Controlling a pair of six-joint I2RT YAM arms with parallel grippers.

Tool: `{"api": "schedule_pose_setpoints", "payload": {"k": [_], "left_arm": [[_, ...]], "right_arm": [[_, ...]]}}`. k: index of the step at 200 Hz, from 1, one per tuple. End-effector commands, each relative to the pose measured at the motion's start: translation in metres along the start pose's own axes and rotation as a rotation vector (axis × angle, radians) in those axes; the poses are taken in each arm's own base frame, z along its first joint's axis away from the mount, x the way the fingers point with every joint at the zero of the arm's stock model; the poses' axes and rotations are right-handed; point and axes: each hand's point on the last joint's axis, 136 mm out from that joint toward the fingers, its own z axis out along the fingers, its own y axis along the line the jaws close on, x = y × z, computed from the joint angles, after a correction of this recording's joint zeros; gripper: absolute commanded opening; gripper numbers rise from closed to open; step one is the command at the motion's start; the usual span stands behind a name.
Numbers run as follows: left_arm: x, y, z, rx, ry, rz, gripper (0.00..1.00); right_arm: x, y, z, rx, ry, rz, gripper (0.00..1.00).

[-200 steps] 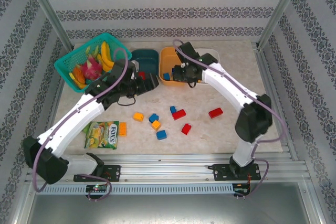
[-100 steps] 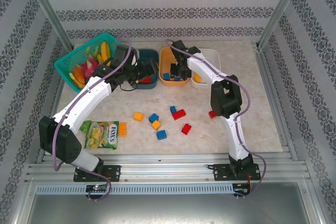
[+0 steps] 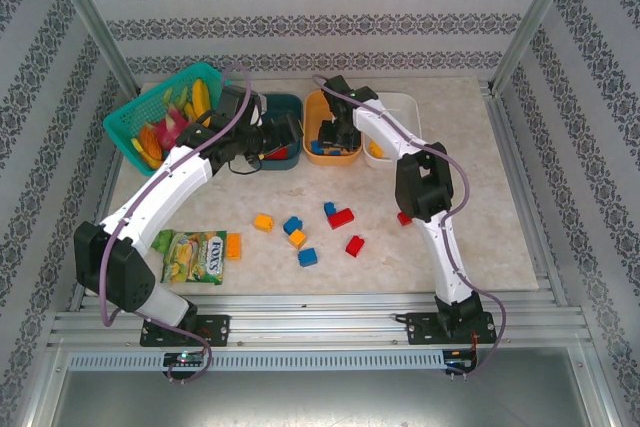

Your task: Sort the legos into containers by color

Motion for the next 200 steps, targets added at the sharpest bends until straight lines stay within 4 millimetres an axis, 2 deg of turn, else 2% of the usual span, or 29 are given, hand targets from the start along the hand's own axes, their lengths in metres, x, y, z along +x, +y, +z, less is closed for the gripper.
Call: {"api": "schedule_pose_setpoints", "payload": {"k": [1, 20, 43, 56, 80, 119, 148, 176, 200], "left_arm": [[0.01, -0.004, -0.01, 0.005, 0.016, 0.038, 0.87], [0.021, -0.01, -0.008, 0.009, 0.041, 0.071, 0.86], [0.039, -0.016, -0.001, -0.016, 0.1, 0.173, 0.85], [0.05, -0.02, 0.005, -0.025, 0.143, 0.235, 0.84], [0.071, -0.03, 0.016, -0.025, 0.204, 0.349, 0.84], [0.109, -0.049, 0.048, 0.001, 0.308, 0.488, 0.81], [0.139, -0.061, 0.072, 0.006, 0.386, 0.625, 0.79], [0.161, -0.057, 0.101, -0.067, 0.447, 0.764, 0.78], [0.168, -0.047, 0.128, -0.147, 0.462, 0.844, 0.78]], "right_arm": [[-0.024, 0.011, -0.075, -0.05, -0.139, 0.002, 0.54], [-0.027, 0.014, -0.116, -0.073, -0.211, 0.003, 0.54], [-0.015, 0.008, -0.158, -0.093, -0.28, 0.008, 0.54], [0.002, 0.0, -0.176, -0.104, -0.303, 0.017, 0.54], [0.05, -0.023, -0.193, -0.119, -0.317, 0.056, 0.53], [0.143, -0.071, -0.201, -0.106, -0.263, 0.142, 0.53], [0.204, -0.097, -0.202, -0.112, -0.198, 0.204, 0.53], [0.256, -0.112, -0.198, -0.132, -0.112, 0.258, 0.53], [0.292, -0.11, -0.191, -0.209, -0.018, 0.291, 0.57]]}}
